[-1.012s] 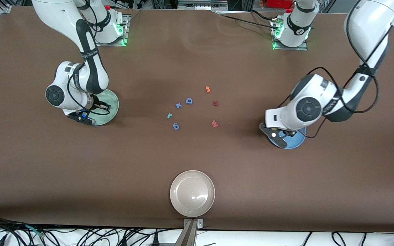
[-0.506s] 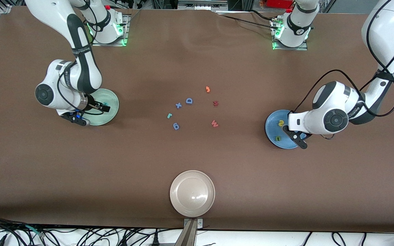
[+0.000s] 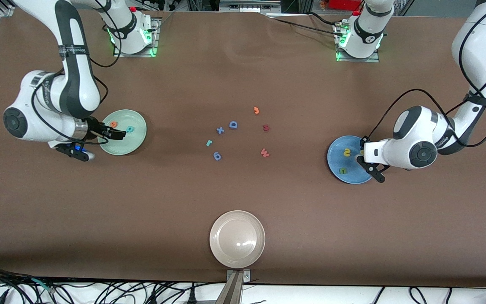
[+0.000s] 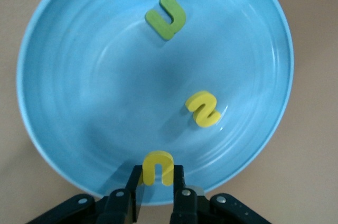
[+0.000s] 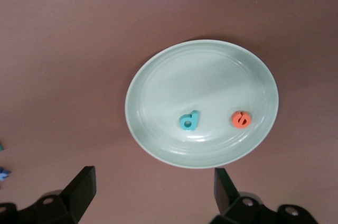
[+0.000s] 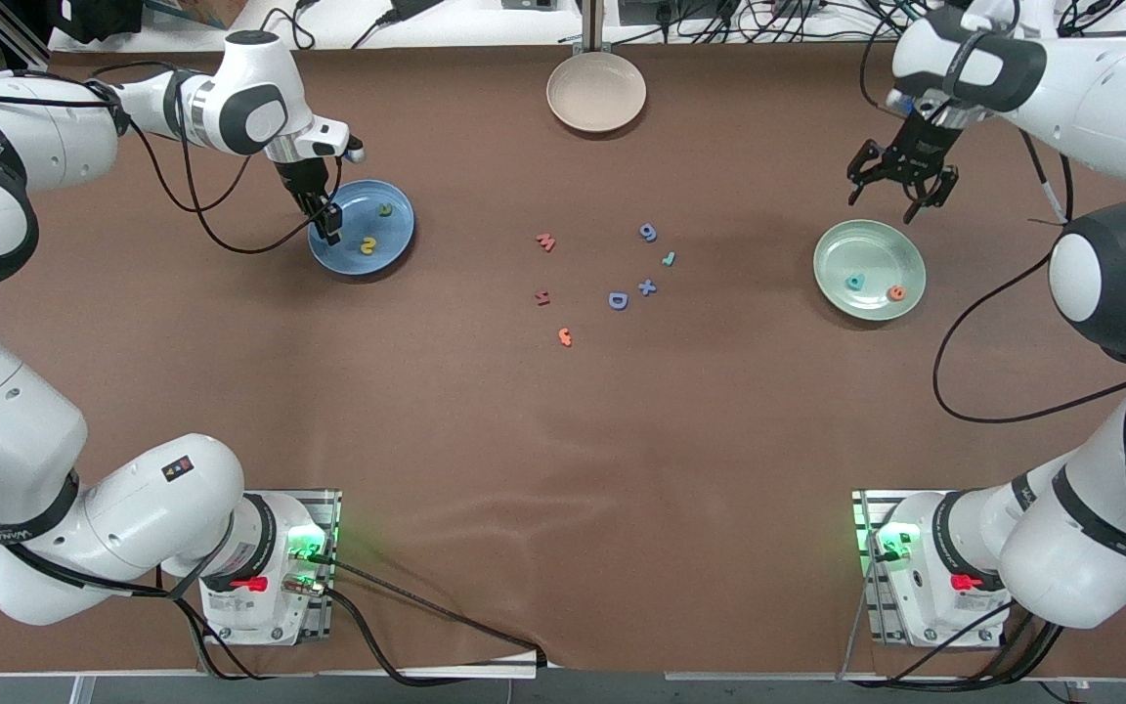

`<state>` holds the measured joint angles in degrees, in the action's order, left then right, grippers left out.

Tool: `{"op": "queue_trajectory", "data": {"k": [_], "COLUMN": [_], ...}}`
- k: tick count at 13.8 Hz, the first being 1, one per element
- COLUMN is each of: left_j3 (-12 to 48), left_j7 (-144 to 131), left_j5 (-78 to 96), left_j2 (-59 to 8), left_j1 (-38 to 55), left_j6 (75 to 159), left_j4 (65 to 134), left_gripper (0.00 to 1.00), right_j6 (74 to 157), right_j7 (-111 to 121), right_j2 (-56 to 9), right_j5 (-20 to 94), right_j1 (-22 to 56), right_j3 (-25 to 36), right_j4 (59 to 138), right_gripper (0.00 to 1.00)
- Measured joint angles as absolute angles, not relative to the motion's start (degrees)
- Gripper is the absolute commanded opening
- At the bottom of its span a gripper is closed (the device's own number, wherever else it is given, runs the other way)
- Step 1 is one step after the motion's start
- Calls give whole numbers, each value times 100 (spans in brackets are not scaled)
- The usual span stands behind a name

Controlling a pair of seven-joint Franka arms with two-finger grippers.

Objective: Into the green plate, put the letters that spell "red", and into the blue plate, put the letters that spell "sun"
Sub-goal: 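Release the d on the green plate while the left gripper carries the n, then drop the n on the blue plate while the right gripper reaches the letters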

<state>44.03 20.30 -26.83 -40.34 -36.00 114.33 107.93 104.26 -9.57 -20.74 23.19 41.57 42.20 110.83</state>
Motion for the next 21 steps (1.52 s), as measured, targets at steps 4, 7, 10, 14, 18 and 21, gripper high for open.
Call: {"op": "queue_trajectory", "data": {"k": [4, 7, 10, 14, 18, 21], "left_j3": [4408, 4432, 4476, 4779, 4870, 4923], "left_j7": [2038, 2042, 2042, 2042, 2027, 2024], "left_j5": [-2684, -2684, -2684, -2684, -2684, -2683], "left_j2": [-4091, -4091, -4073, -3983, -3902, -3818], "left_j1": [-3586, -3583, -3575, -3552, -3308, -3270], "left_j6": [11489, 11489, 11450, 10791, 10334, 9951], "left_j4": [10774, 10722, 10543, 9994, 9609, 9239], "left_gripper": [100, 100, 100, 100, 100, 100], "right_j6": [9754, 9760, 9968, 10761, 11728, 12117], "right_j7": [-1906, -3034, -3977, -4821, -5537, -5804], "right_j2": [-2069, -2135, -2366, -2761, -3345, -3754], "right_j5": [2276, 2330, 2660, 2724, 2733, 2736], "right_j1": [4316, 4751, 4914, 4925, 5264, 5524], "right_j3": [4110, 3942, 3560, 2941, 2630, 2589], "right_j4": [10235, 9881, 9599, 9543, 9544, 9556], "right_gripper": [98, 97, 96, 96, 96, 95]}}
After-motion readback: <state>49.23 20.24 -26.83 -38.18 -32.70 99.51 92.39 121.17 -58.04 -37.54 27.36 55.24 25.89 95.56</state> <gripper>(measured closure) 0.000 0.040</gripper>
